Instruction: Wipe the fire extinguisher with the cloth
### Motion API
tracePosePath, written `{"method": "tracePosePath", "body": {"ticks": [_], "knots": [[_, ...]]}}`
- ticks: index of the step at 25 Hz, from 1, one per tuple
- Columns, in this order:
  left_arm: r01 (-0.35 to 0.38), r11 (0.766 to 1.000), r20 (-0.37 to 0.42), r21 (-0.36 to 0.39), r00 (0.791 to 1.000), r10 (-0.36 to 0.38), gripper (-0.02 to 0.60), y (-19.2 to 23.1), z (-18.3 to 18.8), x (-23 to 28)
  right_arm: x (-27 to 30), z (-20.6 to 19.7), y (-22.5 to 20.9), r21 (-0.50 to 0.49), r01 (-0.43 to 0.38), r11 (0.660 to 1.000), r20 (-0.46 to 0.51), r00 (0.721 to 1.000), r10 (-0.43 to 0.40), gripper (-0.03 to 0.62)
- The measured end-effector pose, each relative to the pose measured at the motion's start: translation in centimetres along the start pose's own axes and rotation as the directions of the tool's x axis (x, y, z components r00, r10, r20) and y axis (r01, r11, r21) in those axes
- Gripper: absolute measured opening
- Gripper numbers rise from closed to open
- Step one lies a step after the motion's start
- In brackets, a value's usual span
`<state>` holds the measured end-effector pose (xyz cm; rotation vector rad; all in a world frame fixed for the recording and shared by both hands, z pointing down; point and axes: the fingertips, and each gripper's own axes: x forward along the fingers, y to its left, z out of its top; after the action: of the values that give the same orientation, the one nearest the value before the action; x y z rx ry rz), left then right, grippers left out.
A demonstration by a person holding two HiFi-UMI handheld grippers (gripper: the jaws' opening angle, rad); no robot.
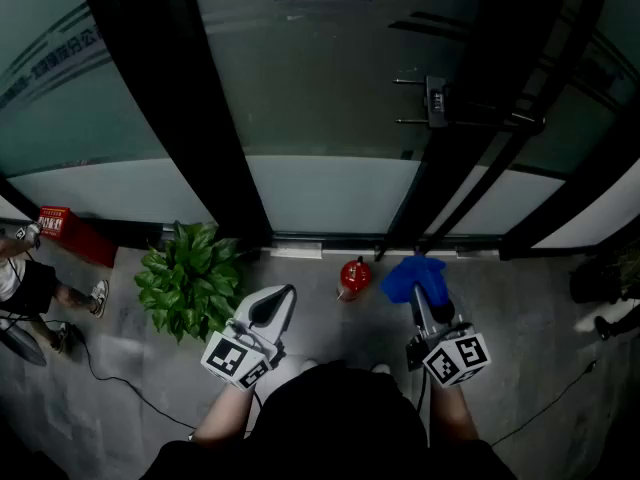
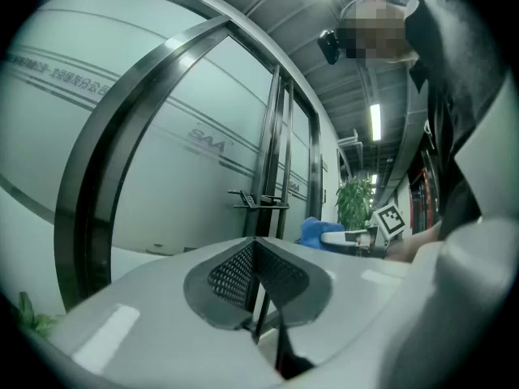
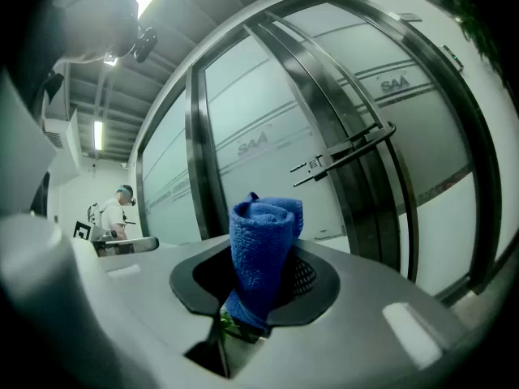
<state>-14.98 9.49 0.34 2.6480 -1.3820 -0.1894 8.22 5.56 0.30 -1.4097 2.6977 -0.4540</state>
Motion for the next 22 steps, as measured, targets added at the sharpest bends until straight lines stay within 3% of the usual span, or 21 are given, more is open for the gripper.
{"method": "tracePosePath", "body": {"ticks": [5, 9, 13, 19, 22], "knots": [[0.057, 0.998, 0.005, -0.001, 0.998, -0.057, 0.000, 0.8, -0.8, 0.7, 0.5, -1.1, -0.2, 0.043, 0.032, 0.999, 0.010, 0.999, -0.033, 0.094], [0.095, 0.995, -0.014, -0.036, 0.995, -0.096, 0.000, 1.0, -2.1, 1.6, 0.1, -2.3, -0.5, 0.152, 0.065, 0.986, 0.024, 0.997, -0.070, 0.094], [0.164, 0.986, 0.036, -0.020, 0.986, -0.163, 0.000, 0.5, -1.9, 2.5, 0.1, -3.8, -1.1, 0.123, 0.088, 0.989, -0.036, 0.996, -0.084, 0.095], [0.115, 0.993, 0.022, 0.003, 0.993, -0.115, 0.000, 1.4, -2.5, 6.9, 1.7, -2.8, -4.9, 0.120, 0.068, 0.990, -0.061, 0.996, -0.061, 0.095], [0.048, 0.999, 0.041, 0.008, 0.998, -0.048, 0.000, 1.9, -2.2, 8.8, 2.8, -2.4, -6.8, 0.143, 0.029, 0.989, -0.098, 0.995, -0.015, 0.095]]}}
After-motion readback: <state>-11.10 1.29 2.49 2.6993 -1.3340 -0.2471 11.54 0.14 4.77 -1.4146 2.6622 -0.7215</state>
